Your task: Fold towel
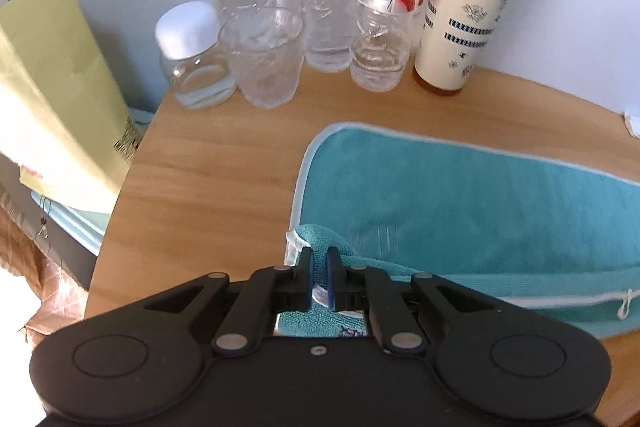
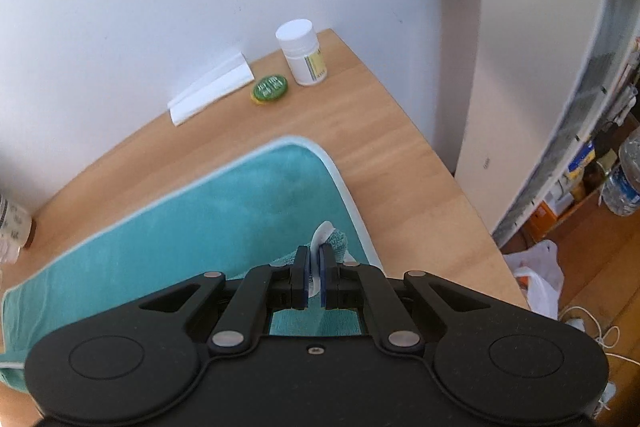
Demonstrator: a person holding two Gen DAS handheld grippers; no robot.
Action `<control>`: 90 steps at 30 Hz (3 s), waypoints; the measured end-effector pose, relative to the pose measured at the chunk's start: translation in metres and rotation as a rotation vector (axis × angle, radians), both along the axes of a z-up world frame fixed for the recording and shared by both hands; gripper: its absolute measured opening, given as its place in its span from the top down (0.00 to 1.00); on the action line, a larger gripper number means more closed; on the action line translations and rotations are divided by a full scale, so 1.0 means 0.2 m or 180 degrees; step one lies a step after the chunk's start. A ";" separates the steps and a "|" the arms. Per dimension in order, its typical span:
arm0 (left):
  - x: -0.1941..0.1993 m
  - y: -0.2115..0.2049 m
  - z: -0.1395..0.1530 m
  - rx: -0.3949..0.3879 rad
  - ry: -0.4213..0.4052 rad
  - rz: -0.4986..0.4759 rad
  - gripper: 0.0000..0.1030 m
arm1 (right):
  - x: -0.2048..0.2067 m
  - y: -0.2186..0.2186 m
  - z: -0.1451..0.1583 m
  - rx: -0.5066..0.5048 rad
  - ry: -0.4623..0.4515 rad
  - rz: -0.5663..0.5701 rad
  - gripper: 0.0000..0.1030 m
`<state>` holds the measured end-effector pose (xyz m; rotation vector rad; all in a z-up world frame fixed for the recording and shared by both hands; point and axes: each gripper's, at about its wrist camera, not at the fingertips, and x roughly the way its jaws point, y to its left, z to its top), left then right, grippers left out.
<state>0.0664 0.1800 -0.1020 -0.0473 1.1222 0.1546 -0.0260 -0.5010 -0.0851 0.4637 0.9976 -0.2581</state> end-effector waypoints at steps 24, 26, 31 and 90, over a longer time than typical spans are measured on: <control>0.31 -0.01 -0.19 0.0104 0.0160 0.0025 0.94 | 0.33 0.01 -0.11 -0.0082 0.0348 0.0233 0.88; 0.33 -0.01 -0.20 0.0112 0.0197 -0.0020 0.94 | 0.33 -0.01 -0.13 0.0131 0.0346 0.0182 0.89; 0.34 -0.01 -0.19 0.0123 0.0159 -0.0005 0.94 | 0.37 -0.02 -0.15 0.0145 0.0323 0.0040 0.97; 0.03 -0.18 -0.35 0.0771 0.0192 -0.1018 0.72 | 0.12 0.41 -0.23 -0.0741 0.0560 0.0898 0.56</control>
